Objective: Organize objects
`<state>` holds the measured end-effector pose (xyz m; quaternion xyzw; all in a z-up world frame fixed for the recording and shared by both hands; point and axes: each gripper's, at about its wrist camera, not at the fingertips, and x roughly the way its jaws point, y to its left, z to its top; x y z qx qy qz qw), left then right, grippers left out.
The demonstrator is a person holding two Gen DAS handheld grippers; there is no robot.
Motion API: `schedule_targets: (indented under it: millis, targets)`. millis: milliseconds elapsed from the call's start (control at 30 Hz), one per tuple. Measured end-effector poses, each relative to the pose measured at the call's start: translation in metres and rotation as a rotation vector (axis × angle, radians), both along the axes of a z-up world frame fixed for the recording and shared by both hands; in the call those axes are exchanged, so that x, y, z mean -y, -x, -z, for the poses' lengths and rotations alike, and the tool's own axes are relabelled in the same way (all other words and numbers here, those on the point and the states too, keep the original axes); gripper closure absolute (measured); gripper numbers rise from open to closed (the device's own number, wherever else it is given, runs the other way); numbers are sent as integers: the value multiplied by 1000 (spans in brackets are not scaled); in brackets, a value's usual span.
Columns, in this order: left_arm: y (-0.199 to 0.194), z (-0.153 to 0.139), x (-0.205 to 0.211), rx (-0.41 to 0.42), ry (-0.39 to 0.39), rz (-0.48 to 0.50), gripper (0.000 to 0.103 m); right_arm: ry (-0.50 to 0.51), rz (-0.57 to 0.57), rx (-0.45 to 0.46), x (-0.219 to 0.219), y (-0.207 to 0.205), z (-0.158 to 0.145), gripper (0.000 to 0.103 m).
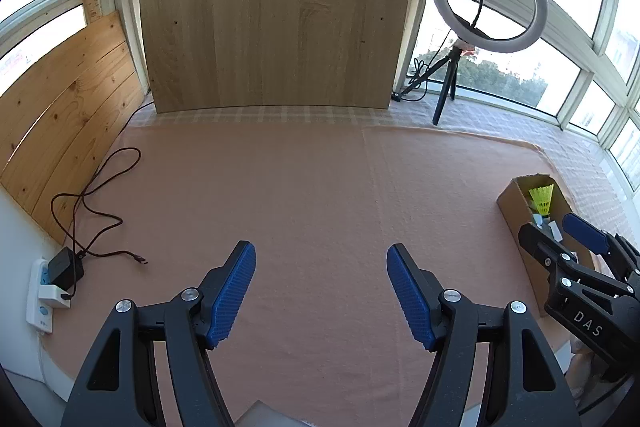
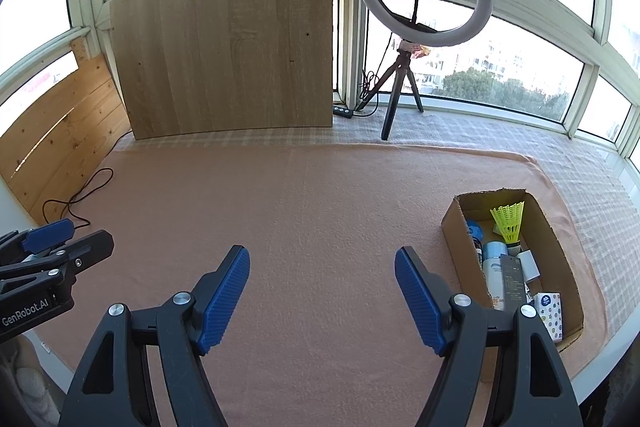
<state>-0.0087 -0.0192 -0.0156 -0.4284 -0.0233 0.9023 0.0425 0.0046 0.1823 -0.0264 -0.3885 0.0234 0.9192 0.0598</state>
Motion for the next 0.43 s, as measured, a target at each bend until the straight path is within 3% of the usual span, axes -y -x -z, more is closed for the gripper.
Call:
schedule_targets:
  millis: [433]
  targets:
    - [2,3,2,7,-1,-2,31,2,4,11,-2,2,3,31]
